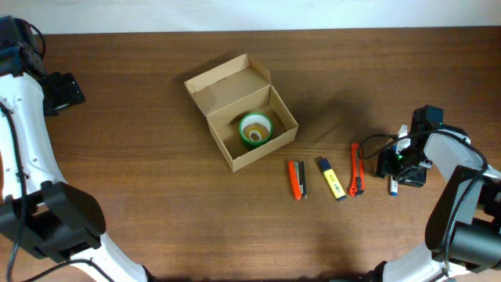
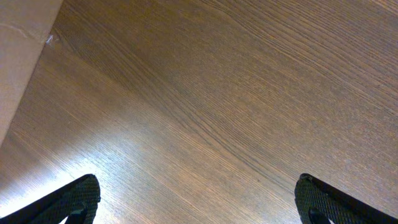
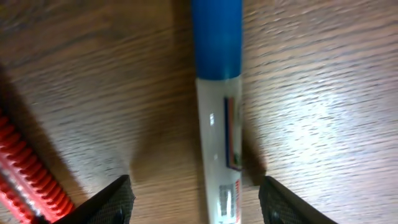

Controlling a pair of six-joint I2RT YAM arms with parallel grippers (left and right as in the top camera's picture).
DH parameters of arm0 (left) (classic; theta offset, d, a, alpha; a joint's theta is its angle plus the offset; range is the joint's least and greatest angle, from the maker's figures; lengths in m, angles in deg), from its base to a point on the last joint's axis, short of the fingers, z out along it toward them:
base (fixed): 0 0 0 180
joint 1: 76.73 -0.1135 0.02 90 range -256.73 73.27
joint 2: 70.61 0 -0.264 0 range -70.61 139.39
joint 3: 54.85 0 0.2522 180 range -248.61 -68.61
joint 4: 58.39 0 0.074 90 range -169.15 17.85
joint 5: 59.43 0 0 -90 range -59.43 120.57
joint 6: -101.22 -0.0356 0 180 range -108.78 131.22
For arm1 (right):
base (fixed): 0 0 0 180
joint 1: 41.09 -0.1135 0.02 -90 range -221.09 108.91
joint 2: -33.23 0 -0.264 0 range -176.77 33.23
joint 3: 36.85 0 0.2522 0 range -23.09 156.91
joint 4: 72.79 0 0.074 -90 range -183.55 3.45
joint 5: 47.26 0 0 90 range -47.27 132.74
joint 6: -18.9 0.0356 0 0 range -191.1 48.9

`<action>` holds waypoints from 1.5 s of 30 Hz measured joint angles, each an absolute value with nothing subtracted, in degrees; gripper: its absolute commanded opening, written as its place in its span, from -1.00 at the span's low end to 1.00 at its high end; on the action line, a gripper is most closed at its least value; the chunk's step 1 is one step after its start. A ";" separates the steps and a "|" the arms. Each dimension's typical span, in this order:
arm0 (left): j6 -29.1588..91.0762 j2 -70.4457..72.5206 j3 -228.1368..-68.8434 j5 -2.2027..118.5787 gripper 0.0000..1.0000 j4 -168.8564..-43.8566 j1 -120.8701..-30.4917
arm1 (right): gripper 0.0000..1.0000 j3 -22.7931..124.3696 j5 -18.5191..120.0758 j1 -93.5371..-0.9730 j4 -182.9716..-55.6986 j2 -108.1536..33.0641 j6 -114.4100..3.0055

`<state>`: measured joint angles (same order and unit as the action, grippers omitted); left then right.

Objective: Pack container
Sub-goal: 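Move the right gripper down to the blue-capped marker and grasp it, then lift the marker with the right gripper and carry it over the box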

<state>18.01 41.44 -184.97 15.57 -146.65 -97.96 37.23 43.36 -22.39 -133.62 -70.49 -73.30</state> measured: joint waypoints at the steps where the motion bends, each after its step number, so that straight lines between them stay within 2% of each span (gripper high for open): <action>1: 18.01 41.44 -184.97 15.57 0.99 -146.65 -97.96 | 0.30 37.23 42.75 -22.39 -133.33 -70.52 -73.71; 7: 17.86 41.44 -184.97 15.57 1.00 -146.65 -97.96 | 0.28 37.23 39.95 -22.39 -131.11 -70.52 -77.19; 11: 17.86 41.44 -184.97 15.55 0.99 -146.65 -97.96 | 0.12 37.23 39.12 -22.39 -130.65 -70.52 -79.85; 18: 17.86 41.44 -184.97 15.57 1.00 -146.65 -97.96 | -0.51 37.23 39.03 -22.39 -130.65 -70.52 -82.50; 24: 17.86 41.44 -184.97 15.57 1.00 -146.65 -97.96 | -0.92 37.27 38.86 -22.39 -130.60 -70.56 -82.96; 34: 17.86 41.44 -184.97 15.57 0.99 -146.65 -97.96 | -0.93 39.98 43.23 -22.39 -134.21 -70.56 -81.03; 45: 17.86 41.44 -184.97 15.57 1.00 -146.65 -97.96 | -0.93 63.00 51.03 -23.49 -148.50 -68.48 -77.38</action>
<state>17.86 41.44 -184.97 15.57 -146.65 -97.96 63.00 51.03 -23.49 -148.50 -68.48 -77.38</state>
